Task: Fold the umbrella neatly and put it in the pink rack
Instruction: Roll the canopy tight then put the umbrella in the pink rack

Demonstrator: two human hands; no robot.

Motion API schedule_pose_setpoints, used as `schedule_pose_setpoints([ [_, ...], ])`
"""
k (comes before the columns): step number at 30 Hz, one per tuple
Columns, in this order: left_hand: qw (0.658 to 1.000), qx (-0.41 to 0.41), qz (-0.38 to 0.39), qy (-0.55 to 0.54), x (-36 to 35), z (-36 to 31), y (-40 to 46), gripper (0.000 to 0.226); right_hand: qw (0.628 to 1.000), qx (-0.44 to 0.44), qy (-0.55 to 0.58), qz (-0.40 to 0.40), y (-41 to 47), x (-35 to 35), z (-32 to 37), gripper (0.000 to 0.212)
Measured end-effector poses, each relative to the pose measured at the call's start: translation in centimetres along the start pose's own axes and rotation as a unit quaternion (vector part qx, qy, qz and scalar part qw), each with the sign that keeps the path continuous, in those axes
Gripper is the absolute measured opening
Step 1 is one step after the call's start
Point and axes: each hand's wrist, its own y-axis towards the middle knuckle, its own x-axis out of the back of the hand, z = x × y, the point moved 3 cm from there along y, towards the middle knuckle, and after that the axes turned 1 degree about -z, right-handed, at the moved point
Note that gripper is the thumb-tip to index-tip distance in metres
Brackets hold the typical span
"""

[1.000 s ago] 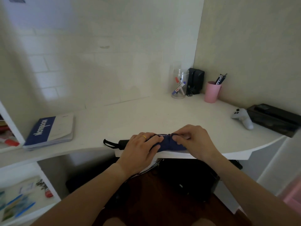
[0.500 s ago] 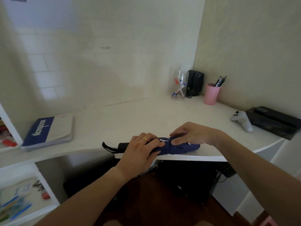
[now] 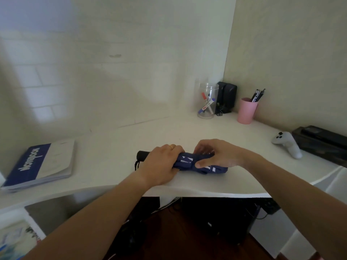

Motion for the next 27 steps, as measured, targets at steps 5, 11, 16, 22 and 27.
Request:
schedule_pose_setpoints([
  [5, 0.996, 0.034, 0.024, 0.079, 0.3, 0.2, 2.2, 0.065, 0.999, 0.044, -0.015, -0.026, 1.4, 0.8, -0.2, 0.038],
  [11, 0.982, 0.17, -0.056, -0.068, 3.4, -1.0, 6.3, 0.053, 0.934, 0.172, -0.162, -0.266, 0.4, 4.5, 5.7, 0.043],
  [16, 0.814, 0.266, -0.242, -0.456, 7.3, -1.8, 6.2, 0.025, 0.911, 0.06, 0.126, -0.388, -3.4, 1.6, 6.9, 0.085],
  [22, 0.568, 0.31, -0.212, -0.733, 10.9, -5.3, 5.9, 0.038, 0.889, 0.095, 0.23, -0.384, -4.6, -3.6, 9.5, 0.068],
  [27, 0.52, 0.196, -0.152, -0.817, 14.7, -5.5, 3.8, 0.013, 0.853, 0.094, 0.505, -0.094, -8.8, -2.6, 11.4, 0.04],
])
